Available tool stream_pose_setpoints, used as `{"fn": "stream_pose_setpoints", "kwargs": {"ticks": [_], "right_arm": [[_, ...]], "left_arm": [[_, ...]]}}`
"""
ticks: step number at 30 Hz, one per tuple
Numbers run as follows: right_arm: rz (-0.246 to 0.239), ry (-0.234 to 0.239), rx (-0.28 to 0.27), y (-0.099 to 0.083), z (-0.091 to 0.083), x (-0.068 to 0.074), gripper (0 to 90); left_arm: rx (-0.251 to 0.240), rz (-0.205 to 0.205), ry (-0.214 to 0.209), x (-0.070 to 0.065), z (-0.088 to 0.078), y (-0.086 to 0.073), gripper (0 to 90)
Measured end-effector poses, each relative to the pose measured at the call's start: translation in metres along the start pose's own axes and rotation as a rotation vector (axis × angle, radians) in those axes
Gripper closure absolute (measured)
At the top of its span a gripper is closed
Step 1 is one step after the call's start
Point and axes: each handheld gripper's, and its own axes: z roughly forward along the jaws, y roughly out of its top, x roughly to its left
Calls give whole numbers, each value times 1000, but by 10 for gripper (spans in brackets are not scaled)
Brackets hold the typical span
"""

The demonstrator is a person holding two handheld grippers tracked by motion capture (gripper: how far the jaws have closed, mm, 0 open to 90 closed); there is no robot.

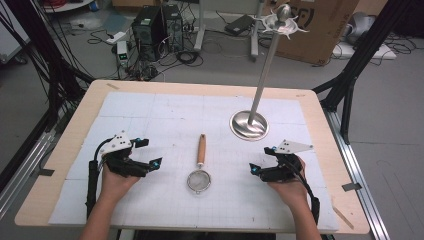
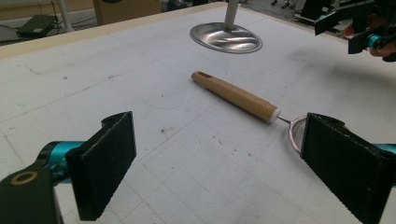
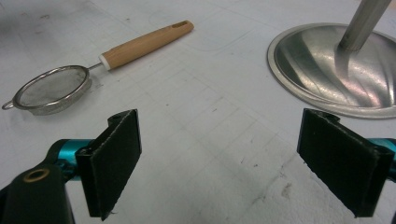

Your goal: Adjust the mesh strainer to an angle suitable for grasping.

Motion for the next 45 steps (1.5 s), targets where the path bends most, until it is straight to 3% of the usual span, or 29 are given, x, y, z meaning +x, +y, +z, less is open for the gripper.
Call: {"fn": "stream_pose_setpoints", "kwargs": {"ticks": [8,11,24,34,41,45], "right_arm": [[8,-13,4,-2,-4,-1,140],[-10,-18,5,-2,-6,0,142],[2,-28,3,-4,-9,-4,143],[1,-28,-1,-4,-10,-3,144],[3,-20,3,-4,-9,-2,144],[5,-17,6,-4,-8,-2,144]], "left_arm": [[12,-2,12,0,1,0,134],[13,-17,5,1,3,-1,208],[53,-54,9,4,15,-6,418],[83,-78,18,7,24,-6,528],[126,-68,24,9,31,-5,623],[142,-33,17,5,42,8,685]]}}
